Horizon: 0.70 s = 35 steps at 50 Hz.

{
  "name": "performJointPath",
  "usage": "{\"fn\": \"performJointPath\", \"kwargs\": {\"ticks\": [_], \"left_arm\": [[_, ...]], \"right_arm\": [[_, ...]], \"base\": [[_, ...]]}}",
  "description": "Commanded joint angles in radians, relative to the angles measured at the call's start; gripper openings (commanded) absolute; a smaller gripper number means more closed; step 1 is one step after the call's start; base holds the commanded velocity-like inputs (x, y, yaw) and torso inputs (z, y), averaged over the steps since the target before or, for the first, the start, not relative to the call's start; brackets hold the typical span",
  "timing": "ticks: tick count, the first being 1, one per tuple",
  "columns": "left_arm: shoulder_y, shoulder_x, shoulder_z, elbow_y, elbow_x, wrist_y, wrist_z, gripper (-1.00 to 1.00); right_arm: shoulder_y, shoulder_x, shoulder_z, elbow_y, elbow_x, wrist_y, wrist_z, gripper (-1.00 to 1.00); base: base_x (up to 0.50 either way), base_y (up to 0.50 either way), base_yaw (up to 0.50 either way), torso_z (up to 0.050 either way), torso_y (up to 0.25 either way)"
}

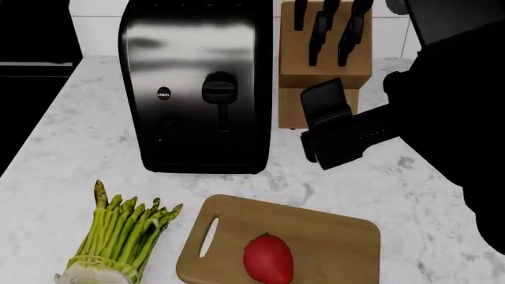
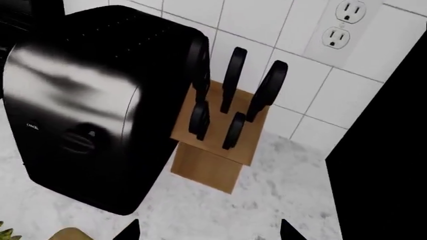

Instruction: Clear the non-vegetable object off the cutting board and place the vegetables onto it.

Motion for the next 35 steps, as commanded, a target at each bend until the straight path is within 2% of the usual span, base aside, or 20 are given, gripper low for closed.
{"fn": "performJointPath", "kwargs": {"ticks": [1, 11, 18, 35], "left_arm": [[0.010, -0.005, 0.010, -0.011, -0.002, 0.018, 0.000, 1.00], [0.012, -0.005, 0.008, -0.015, -0.009, 0.017, -0.005, 1.00], [0.008, -0.008, 0.003, -0.008, -0.018, 0.006, -0.009, 1.00], [0.005, -0.016, 0.021, -0.024, -0.018, 0.033, -0.009, 1.00]], "right_arm": [[-0.044, 0.020, -0.049, 0.006, 0.219, -0.069, 0.083, 1.00], [-0.034, 0.041, -0.147, -0.004, 0.403, -0.130, 0.193, 1.00], [-0.035, 0.033, -0.215, -0.030, 0.492, -0.126, 0.216, 1.00], [-0.044, -0.012, -0.286, 0.004, 0.514, -0.096, 0.186, 1.00]], "base": [[0.00, 0.00, 0.00, 0.000, 0.000], [0.00, 0.00, 0.00, 0.000, 0.000], [0.00, 0.00, 0.00, 0.000, 0.000], [0.00, 0.00, 0.00, 0.000, 0.000]]}}
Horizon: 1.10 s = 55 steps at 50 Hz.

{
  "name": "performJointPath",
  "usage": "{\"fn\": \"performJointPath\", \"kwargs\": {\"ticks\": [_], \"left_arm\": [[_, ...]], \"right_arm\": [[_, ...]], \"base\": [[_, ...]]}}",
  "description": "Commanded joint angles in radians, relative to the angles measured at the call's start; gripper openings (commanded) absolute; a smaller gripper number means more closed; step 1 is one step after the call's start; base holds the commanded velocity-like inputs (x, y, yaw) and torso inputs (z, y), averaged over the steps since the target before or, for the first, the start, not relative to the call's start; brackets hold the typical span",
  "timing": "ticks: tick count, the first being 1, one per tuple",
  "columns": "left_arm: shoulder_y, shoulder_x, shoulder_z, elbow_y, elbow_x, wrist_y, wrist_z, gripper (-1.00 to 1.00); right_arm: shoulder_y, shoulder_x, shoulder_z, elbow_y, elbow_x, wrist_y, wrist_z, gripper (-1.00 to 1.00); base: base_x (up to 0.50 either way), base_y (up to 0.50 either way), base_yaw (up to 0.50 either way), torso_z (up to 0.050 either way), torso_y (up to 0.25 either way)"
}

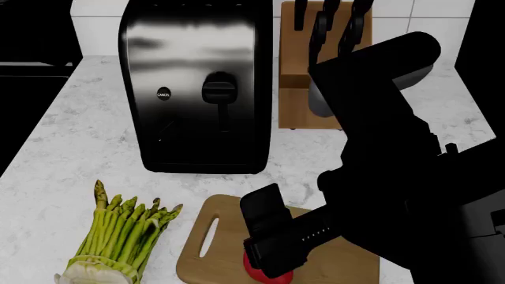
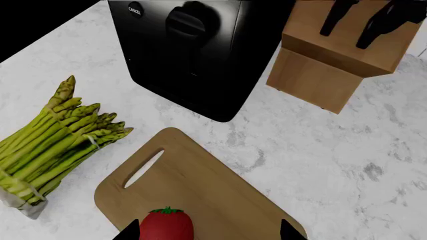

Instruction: Clear the non-vegetable object off the cutting board and place the vegetables onto it.

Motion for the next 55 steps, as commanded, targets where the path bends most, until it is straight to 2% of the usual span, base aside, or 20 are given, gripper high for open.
{"fn": "performJointPath", "kwargs": {"ticks": [1, 55], "left_arm": [[-0.002, -0.004, 0.010, -0.012, -0.001, 0.016, -0.001, 1.00], [0.009, -0.021, 0.007, -0.021, -0.023, 0.036, -0.018, 1.00]], "right_arm": [[0.001, -0.024, -0.063, 0.014, 0.048, 0.016, -0.001, 1.00], [-0.139, -0.123, -0.050, 0.097, -0.218, 0.112, -0.239, 1.00]], "base": [[0.00, 0.00, 0.00, 0.000, 0.000], [0.00, 0.00, 0.00, 0.000, 0.000]]}}
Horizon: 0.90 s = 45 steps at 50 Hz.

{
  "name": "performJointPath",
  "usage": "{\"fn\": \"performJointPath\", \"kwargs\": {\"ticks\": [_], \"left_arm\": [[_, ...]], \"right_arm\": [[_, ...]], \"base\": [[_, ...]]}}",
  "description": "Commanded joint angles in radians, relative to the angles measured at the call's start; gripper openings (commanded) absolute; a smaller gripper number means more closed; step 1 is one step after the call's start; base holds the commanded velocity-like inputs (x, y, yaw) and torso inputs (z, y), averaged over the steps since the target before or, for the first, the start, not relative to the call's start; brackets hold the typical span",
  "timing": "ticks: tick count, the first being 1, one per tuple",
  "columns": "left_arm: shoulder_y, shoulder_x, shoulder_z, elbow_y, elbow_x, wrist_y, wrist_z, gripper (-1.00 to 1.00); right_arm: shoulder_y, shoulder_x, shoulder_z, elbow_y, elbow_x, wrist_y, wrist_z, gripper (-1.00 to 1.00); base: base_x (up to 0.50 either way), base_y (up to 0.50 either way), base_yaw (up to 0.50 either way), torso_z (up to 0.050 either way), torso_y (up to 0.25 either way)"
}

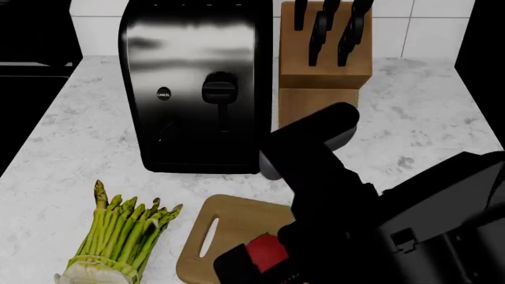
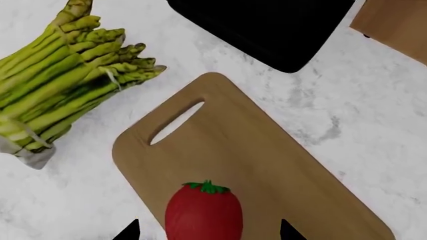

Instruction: Clear the non-vegetable object off the cutting board and place the vegetables onto it.

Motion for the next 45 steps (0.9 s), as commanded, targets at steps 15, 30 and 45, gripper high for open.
{"fn": "performJointPath", "kwargs": {"ticks": [15, 30, 45], "left_arm": [[-0.001, -0.013, -0.005, -0.014, -0.004, 0.014, -0.006, 1.00], [0.003, -0.023, -0.006, -0.016, -0.005, 0.021, -0.008, 1.00], [0.000, -0.026, -0.014, -0.005, -0.018, 0.009, -0.017, 1.00]], "right_arm": [[-0.031, -0.050, -0.005, 0.055, -0.140, 0.039, -0.121, 1.00], [-0.057, -0.059, -0.021, 0.068, -0.172, 0.037, -0.170, 1.00], [-0.025, -0.034, -0.062, 0.031, -0.109, 0.022, -0.108, -1.00]], "base": [[0.00, 0.00, 0.00, 0.000, 0.000], [0.00, 0.00, 0.00, 0.000, 0.000], [0.00, 0.00, 0.00, 0.000, 0.000]]}}
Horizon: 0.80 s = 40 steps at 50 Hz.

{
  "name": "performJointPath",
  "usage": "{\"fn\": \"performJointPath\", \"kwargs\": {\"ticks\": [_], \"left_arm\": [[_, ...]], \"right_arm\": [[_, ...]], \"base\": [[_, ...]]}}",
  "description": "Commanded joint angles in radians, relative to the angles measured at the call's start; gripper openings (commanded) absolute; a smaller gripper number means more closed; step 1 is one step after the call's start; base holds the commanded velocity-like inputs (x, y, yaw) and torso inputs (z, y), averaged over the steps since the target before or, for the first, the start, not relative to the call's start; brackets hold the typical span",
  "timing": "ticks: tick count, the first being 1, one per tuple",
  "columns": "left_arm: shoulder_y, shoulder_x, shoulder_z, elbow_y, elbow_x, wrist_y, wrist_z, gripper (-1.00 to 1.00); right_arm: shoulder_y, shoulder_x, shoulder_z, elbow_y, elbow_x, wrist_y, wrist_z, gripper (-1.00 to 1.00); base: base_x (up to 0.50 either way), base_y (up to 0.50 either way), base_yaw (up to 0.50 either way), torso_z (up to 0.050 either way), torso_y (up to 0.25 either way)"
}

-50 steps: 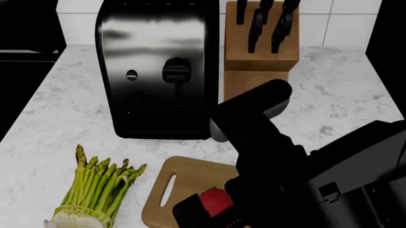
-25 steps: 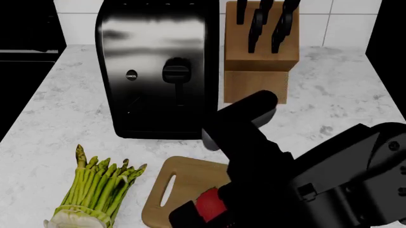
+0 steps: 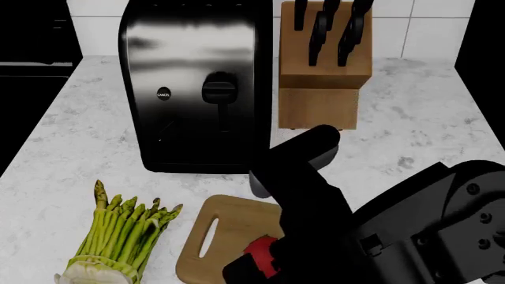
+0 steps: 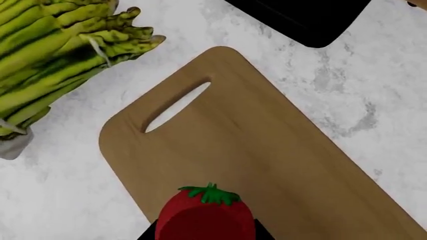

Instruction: Clear the non-vegetable object off the cutting board and place the vegetables onto it.

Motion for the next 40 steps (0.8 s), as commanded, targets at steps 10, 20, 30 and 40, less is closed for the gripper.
{"fn": "performJointPath", "kwargs": {"ticks": [10, 20, 30, 40], "left_arm": [[0.000, -0.006, -0.004, 0.002, -0.009, -0.001, -0.006, 1.00], [-0.006, -0.007, -0.012, 0.017, -0.025, -0.018, -0.012, 1.00], [-0.006, -0.006, -0.002, 0.012, -0.029, -0.007, -0.009, 1.00], [-0.022, -0.009, 0.005, 0.007, -0.034, -0.006, -0.008, 1.00]], "right_arm": [[0.139, 0.050, -0.081, -0.056, 0.178, -0.021, 0.128, -1.00], [0.216, 0.129, -0.086, -0.077, 0.230, -0.031, 0.176, -1.00], [0.256, 0.244, -0.085, -0.091, 0.248, -0.036, 0.224, -1.00], [0.225, 0.333, -0.067, -0.114, 0.218, -0.058, 0.234, -1.00]], "base": [[0.00, 0.00, 0.00, 0.000, 0.000], [0.00, 0.00, 0.00, 0.000, 0.000], [0.00, 0.00, 0.00, 0.000, 0.000], [0.00, 0.00, 0.00, 0.000, 0.000]]}}
